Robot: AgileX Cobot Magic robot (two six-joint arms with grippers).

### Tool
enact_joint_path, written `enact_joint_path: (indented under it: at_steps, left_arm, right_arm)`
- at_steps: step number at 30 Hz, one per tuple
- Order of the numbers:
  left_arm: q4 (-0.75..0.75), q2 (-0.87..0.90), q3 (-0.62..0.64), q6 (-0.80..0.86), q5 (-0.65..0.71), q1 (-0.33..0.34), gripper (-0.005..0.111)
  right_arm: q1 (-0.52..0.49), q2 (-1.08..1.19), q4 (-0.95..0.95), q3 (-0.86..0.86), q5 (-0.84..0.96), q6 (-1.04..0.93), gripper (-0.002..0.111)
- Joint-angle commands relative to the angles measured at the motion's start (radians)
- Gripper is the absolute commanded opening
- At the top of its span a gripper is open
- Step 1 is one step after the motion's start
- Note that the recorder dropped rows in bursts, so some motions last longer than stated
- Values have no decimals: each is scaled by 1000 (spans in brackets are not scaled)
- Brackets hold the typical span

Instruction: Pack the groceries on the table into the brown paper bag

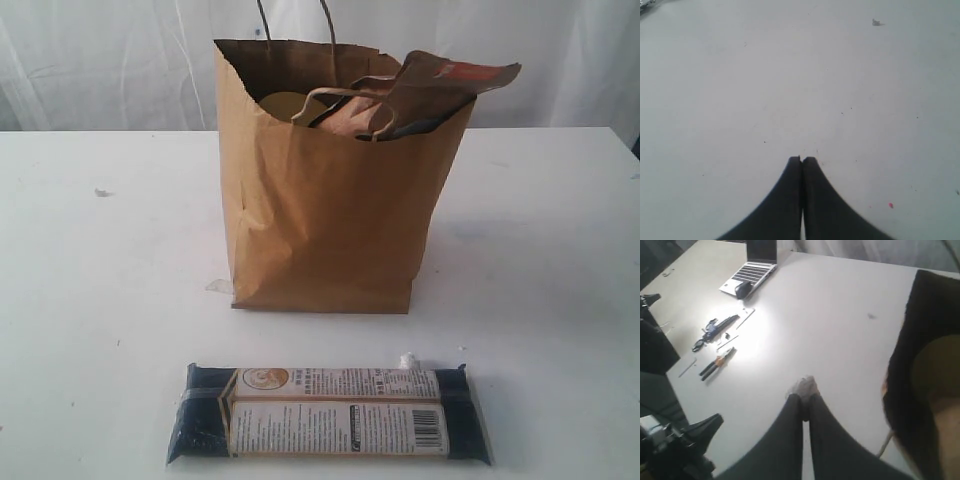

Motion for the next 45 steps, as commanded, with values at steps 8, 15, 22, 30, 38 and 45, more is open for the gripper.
enact_joint_path:
  at_steps: [8,15,22,30,38,45]
  left_arm:
    - [0,-5,0,0,-5,-7,0]
    - [0,-5,0,2,-5,-7,0]
    - [0,-5,0,2,-5,-7,0]
    - [0,-5,0,2,-5,-7,0]
    - [0,-5,0,2,-5,-7,0]
    - [0,-5,0,2,-5,-7,0]
  right_arm:
    - [-1,235,-177,-102,-200,-12,0]
    - [-1,234,-328,-102,-188,-3,3]
    - [-1,234,-333,-102,-87,-3,21]
    - [-1,134,-336,-102,-76,-3,23]
    - [-1,-81,-484,-102,89,-5,23]
    - [1,-200,-495,-20,317,45,23]
